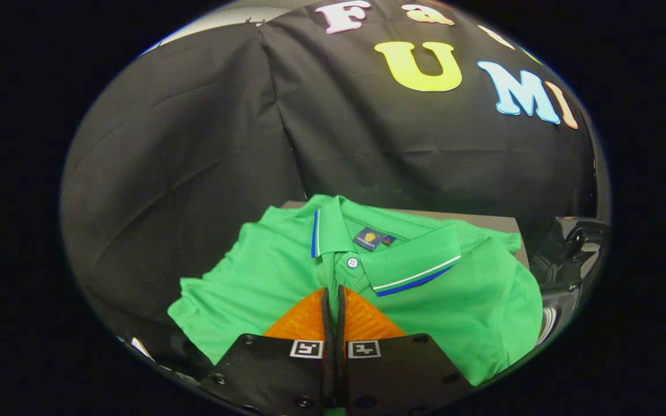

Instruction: Put the clothes into the washing machine and then close the washing machine lid.

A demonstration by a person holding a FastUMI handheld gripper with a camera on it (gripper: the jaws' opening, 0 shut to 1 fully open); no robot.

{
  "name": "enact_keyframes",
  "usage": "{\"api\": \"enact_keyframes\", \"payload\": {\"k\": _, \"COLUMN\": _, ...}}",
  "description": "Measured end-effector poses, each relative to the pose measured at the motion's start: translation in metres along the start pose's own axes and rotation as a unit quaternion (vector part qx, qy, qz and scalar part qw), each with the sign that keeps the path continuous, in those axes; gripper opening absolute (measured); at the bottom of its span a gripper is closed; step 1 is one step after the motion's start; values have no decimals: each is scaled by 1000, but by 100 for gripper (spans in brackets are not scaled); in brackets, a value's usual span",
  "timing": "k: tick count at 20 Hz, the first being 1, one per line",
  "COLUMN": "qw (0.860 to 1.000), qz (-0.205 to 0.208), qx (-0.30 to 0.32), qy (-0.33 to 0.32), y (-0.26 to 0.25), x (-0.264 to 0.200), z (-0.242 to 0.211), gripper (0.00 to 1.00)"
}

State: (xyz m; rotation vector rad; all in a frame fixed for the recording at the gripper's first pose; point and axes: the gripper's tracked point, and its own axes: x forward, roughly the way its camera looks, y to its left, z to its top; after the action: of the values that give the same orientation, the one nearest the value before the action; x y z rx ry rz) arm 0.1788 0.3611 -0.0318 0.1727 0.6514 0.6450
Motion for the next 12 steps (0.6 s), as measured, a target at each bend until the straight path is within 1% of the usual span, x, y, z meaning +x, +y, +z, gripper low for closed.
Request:
{"api": "enact_keyframes", "payload": {"k": 2, "qw": 1000, "qz": 7, "qx": 16, "qy": -18, "y": -3, "x": -10, "z": 10, "gripper": 2}}
{"api": "enact_keyframes", "payload": {"k": 4, "qw": 1000, "qz": 3, "qx": 9, "qy": -29, "y": -5, "x": -20, "z": 19, "gripper": 2}}
{"api": "enact_keyframes", "payload": {"k": 9, "qw": 998, "qz": -11, "qx": 9, "qy": -66, "y": -28, "x": -47, "z": 42, "gripper": 2}}
{"api": "enact_keyframes", "payload": {"k": 12, "qw": 995, "qz": -31, "qx": 0, "qy": -92, "y": -51, "x": -68, "z": 61, "gripper": 2}}
